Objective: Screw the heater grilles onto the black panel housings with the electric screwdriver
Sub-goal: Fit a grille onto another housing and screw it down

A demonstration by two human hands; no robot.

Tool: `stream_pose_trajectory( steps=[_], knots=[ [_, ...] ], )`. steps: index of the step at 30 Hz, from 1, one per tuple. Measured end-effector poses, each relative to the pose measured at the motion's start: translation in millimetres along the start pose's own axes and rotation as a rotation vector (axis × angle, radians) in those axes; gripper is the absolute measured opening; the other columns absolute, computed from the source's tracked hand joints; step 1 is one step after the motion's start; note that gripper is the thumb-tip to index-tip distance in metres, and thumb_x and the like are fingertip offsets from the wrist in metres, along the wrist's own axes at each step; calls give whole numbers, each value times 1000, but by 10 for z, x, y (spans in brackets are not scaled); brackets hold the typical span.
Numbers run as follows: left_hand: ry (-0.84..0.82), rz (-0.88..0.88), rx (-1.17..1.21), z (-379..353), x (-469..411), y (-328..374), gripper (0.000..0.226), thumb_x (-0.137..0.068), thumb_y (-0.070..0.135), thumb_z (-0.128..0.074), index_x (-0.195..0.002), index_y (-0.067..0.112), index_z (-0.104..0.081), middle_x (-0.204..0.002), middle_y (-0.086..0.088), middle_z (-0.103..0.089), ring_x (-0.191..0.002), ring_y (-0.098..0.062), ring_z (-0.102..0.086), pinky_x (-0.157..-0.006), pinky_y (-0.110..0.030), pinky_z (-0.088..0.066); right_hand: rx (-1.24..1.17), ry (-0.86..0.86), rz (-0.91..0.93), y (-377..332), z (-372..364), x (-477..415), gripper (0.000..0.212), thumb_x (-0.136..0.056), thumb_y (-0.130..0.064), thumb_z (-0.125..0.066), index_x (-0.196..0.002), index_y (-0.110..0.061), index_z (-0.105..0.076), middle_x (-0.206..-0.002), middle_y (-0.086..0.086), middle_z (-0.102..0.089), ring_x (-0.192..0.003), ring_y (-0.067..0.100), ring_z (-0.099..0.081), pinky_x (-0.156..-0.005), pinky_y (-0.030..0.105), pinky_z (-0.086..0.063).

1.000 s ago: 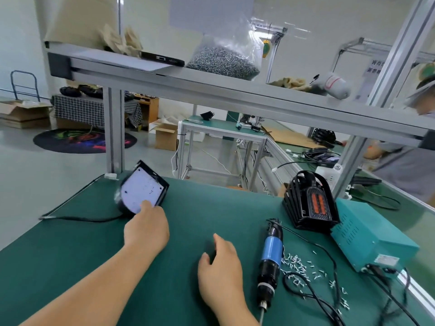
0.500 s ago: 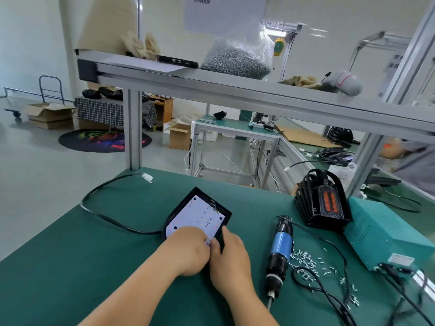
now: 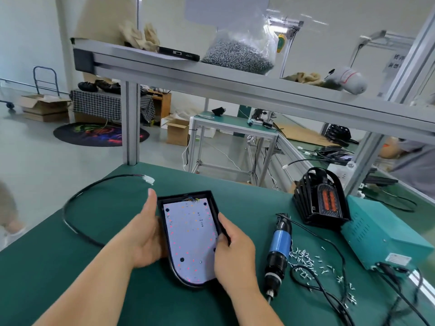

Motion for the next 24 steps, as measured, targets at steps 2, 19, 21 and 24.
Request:
stream_pose_trajectory(
  steps=[2, 19, 21, 24],
  knots=[
    [13, -31, 127, -12, -46, 16, 102, -72, 92, -31, -106, 7, -77, -121, -16, -70, -106, -35, -70, -90, -48, -48, 39, -18, 69, -21, 19, 7, 45, -98, 1, -47, -137, -18, -59, -130, -20, -55, -120, -6, -50, -93, -7, -26],
    [71, -131, 244, 111, -96, 160, 34, -90, 30, -58, -79, 7, -80, -84, -11, -76, -66, -26, -74, -69, -38, -53, -50, -58, 243, -70, 211, -7, 62, -96, 11, -45, -120, -45, -54, -122, -31, -56, -114, -27, -45, -96, -2, -30],
    [45, -180, 289, 47, -82, 178, 23, -84, 25, -63, -82, 10, -80, -87, -9, -77, -66, -23, -74, -72, -38, -51, -81, -33, 223, -44, 203, -1, 64, -95, 13, -45, -127, -41, -53, -122, -32, -56, -115, -24, -48, -95, -1, -32],
    [30, -249, 280, -69, -85, 176, 16, -86, 22, -64, -83, 14, -78, -94, -5, -74, -69, -19, -70, -82, -35, -51, -127, -48, 144, 7, 161, 1, 65, -96, 10, -46, -126, -47, -46, -115, -23, -61, -101, -17, -58, -85, 2, -41]
  ],
)
Point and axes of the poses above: each hand's wrist, its own x-axis away from the middle knuckle, its own z-axis out of the back of the hand, y = z × x, the point moved 2 cm from there along -x, towards the middle knuckle
